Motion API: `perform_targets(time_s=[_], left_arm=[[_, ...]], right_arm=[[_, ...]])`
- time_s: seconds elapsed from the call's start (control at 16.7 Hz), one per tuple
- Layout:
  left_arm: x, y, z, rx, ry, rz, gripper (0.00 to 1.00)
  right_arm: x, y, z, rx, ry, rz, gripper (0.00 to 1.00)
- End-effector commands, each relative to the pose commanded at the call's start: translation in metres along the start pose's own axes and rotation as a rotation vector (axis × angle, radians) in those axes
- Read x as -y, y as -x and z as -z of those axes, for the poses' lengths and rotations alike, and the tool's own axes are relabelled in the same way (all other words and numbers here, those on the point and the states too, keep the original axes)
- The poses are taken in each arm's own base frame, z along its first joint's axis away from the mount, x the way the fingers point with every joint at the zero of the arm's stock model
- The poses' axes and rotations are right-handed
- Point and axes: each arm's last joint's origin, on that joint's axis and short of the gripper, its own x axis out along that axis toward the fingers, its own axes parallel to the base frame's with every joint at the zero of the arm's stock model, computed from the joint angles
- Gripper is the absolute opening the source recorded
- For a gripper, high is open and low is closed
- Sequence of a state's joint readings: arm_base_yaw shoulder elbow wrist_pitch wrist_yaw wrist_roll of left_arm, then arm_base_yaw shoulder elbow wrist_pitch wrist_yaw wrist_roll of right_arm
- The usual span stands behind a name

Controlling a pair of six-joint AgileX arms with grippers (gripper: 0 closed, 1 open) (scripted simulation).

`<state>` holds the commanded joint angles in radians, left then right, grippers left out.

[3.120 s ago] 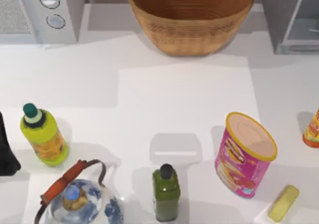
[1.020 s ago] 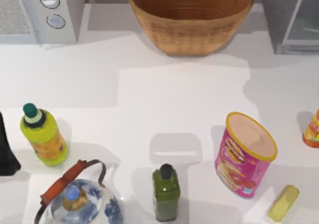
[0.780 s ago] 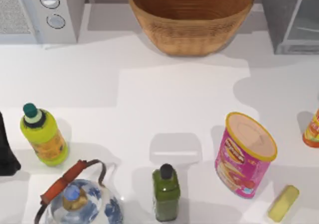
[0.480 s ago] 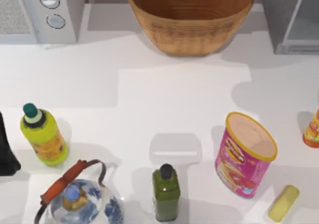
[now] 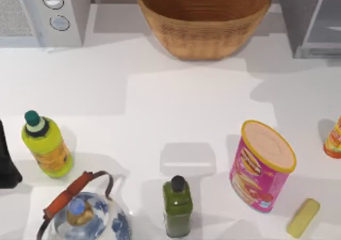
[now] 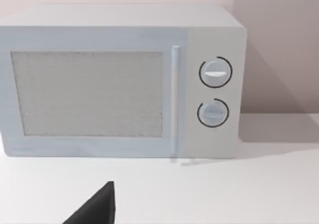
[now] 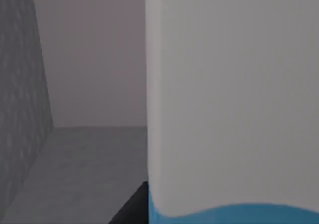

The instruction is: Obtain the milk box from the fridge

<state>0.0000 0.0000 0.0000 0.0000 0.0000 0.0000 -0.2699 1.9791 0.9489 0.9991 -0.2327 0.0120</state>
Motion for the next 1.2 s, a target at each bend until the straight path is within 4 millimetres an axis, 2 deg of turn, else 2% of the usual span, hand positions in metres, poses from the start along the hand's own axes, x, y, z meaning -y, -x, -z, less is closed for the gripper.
perform_targets(time_s=[0.18, 0.54, 0.72, 0.96, 1.2], left_arm=[[0.0, 0.0, 0.0, 0.0, 0.0, 0.0, 1.0], [0.0, 0.0, 0.0, 0.0, 0.0, 0.0, 1.0], [0.0, 0.0, 0.0, 0.0, 0.0, 0.0, 1.0], [0.0, 0.0, 0.0, 0.0, 0.0, 0.0, 1.0], [0.0, 0.0, 0.0, 0.0, 0.0, 0.0, 1.0]], right_arm=[[0.0, 0.014, -0.006, 0.03, 0.007, -0.003, 0.0], [-0.002, 0.014, -0.006, 0.025, 0.004, -0.008, 0.0], [-0.011, 0.027, -0.022, 0.028, 0.006, -0.008, 0.0], [-0.031, 0.07, -0.057, 0.029, 0.009, -0.008, 0.0], [-0.056, 0.14, -0.087, 0.048, 0.014, -0.006, 0.0]])
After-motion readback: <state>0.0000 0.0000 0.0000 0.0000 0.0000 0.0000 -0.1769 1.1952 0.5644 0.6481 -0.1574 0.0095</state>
